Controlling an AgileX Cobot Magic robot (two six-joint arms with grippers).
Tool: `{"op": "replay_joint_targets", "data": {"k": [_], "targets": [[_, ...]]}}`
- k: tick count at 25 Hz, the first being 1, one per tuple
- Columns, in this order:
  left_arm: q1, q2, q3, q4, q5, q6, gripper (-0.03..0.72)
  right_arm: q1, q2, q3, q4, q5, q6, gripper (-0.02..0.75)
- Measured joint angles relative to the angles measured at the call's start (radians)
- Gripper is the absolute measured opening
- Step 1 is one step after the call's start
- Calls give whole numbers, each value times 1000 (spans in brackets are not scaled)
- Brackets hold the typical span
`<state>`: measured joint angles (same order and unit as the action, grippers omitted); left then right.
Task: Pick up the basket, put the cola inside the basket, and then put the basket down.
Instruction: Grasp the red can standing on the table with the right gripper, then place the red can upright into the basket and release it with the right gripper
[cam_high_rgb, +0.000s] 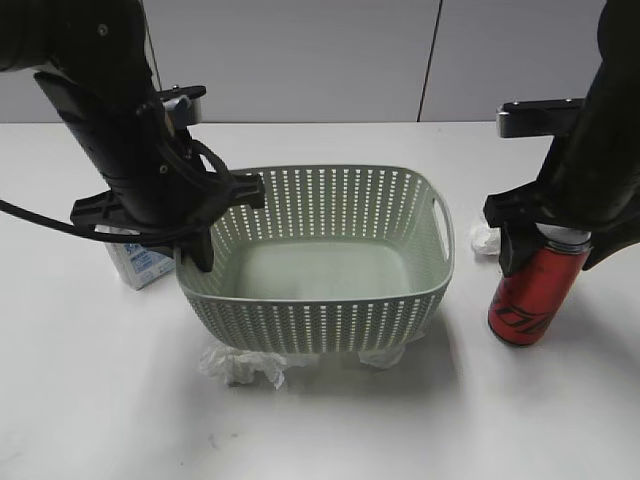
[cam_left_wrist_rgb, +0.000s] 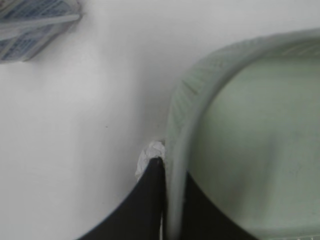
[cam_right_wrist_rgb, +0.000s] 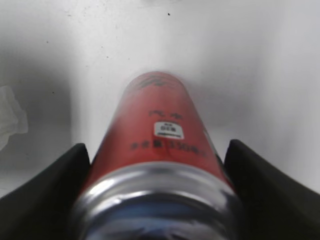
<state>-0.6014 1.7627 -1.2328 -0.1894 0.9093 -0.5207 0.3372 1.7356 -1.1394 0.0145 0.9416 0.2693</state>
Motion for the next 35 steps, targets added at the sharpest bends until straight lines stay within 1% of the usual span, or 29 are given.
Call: {"op": "replay_joint_targets", "data": {"k": [9, 18, 22, 25, 29, 32, 35], "targets": [[0, 0, 0, 2, 0, 0, 3, 0, 1, 0, 0, 0, 0, 522], [0, 0, 0, 3, -10, 0, 3, 0, -2, 0, 0, 0, 2, 522], [0, 0, 0, 3, -24, 0, 3, 0, -55, 0, -3, 10, 2, 522], [0, 0, 0, 5, -44, 0, 3, 0, -124, -14, -15, 44, -9, 522], [0, 0, 0, 21, -66, 0, 3, 0, -212, -62, -67, 120, -12, 522], [0, 0, 0, 29, -69, 0, 3, 0, -248, -134, -83, 205, -52, 522], [0, 0, 0, 34, -74, 0, 3, 0, -253, -232, -73, 275, -100, 522]]}}
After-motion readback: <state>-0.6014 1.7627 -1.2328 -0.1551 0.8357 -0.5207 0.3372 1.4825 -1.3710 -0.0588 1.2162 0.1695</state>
